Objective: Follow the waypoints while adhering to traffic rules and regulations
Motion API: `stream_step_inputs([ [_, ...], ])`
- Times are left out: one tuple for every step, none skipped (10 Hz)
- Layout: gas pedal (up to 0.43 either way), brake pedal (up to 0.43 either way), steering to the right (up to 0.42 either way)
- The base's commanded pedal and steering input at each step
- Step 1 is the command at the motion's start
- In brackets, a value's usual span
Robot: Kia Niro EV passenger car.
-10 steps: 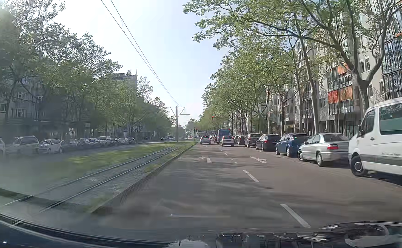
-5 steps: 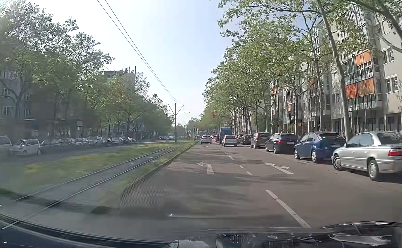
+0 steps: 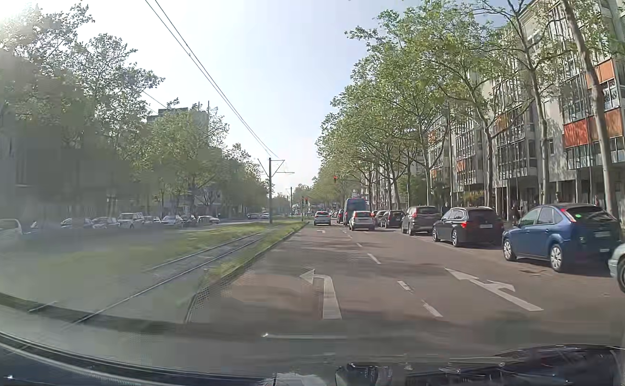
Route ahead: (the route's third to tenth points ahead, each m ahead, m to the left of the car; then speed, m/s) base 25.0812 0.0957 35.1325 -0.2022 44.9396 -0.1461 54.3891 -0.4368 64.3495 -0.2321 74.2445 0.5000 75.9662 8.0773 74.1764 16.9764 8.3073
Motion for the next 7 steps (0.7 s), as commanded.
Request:
stream_step_inputs([
  [0.000,0.122,-0.008],
  [0.000,0.122,-0.008],
  [0.000,0.128,-0.008],
  [0.000,0.128,-0.008],
  [0.000,0.128,-0.008],
  [0.000,0.134,-0.008],
  [0.000,0.140,-0.008],
])
